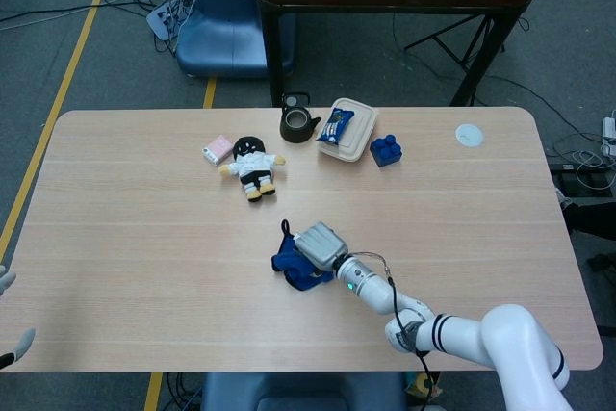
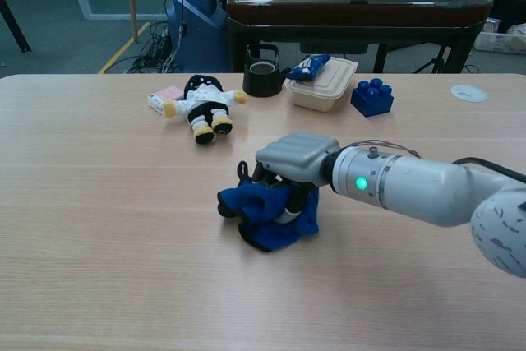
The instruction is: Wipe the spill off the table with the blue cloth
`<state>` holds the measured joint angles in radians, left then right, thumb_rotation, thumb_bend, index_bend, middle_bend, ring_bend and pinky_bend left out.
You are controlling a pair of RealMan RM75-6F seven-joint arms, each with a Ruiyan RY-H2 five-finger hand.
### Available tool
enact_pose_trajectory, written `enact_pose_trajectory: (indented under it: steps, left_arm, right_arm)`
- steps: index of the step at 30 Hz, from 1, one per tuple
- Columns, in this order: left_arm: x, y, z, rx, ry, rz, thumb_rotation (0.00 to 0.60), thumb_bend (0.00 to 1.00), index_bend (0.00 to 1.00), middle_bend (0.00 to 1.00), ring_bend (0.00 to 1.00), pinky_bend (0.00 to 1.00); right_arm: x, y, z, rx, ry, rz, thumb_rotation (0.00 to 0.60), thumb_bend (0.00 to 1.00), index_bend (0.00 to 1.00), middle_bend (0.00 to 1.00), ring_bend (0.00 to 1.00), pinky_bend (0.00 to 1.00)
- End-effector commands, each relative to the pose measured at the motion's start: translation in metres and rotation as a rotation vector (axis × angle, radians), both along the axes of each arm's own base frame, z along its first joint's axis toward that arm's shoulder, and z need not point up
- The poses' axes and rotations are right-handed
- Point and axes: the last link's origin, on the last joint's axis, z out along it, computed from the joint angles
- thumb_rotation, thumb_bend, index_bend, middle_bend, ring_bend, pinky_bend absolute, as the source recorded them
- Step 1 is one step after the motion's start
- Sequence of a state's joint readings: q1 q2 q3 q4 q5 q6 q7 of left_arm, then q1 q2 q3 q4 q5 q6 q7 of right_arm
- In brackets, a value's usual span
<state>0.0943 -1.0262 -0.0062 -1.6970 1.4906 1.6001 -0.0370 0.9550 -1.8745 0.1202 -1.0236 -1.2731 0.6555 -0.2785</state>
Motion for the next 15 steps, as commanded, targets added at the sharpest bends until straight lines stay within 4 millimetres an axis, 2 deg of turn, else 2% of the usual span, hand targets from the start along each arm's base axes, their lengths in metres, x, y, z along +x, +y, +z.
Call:
enact_pose_trajectory:
  steps: [1, 6, 8, 15]
  left_arm:
    - [0.000, 0.000, 0.000, 0.001, 0.000, -0.001, 0.600, 0.25, 0.12, 0.06, 0.04, 0.07]
    - [0.000, 0.000, 0.001, 0.002, -0.003, -0.001, 0.600, 0.25, 0.12, 0.06, 0.04, 0.07]
    - [-0.001, 0.000, 0.001, 0.003, -0.003, -0.002, 0.600, 0.25, 0.12, 0.06, 0.04, 0.07]
    - [-0.001, 0.000, 0.001, 0.005, -0.004, -0.005, 0.600, 0.25, 0.12, 0.06, 0.04, 0.07]
  right_arm:
    - [-0.015, -0.010, 0.008, -0.034, 0.033, -0.025, 0.600, 0.54, 0.80, 0.67, 0.61, 0.78]
    - [-0.041, -0.034, 0.030, -0.120, 0.083, -0.087, 0.600, 0.54, 0.80, 0.67, 0.61, 0.78]
    - [-0.046, -0.040, 0.038, -0.147, 0.076, -0.109, 0.600, 0.54, 0.80, 0.67, 0.61, 0.78]
    - [-0.043, -0.052, 0.083, -0.241, -0.051, -0.148, 0.600, 0.54, 0.80, 0.67, 0.61, 0.78]
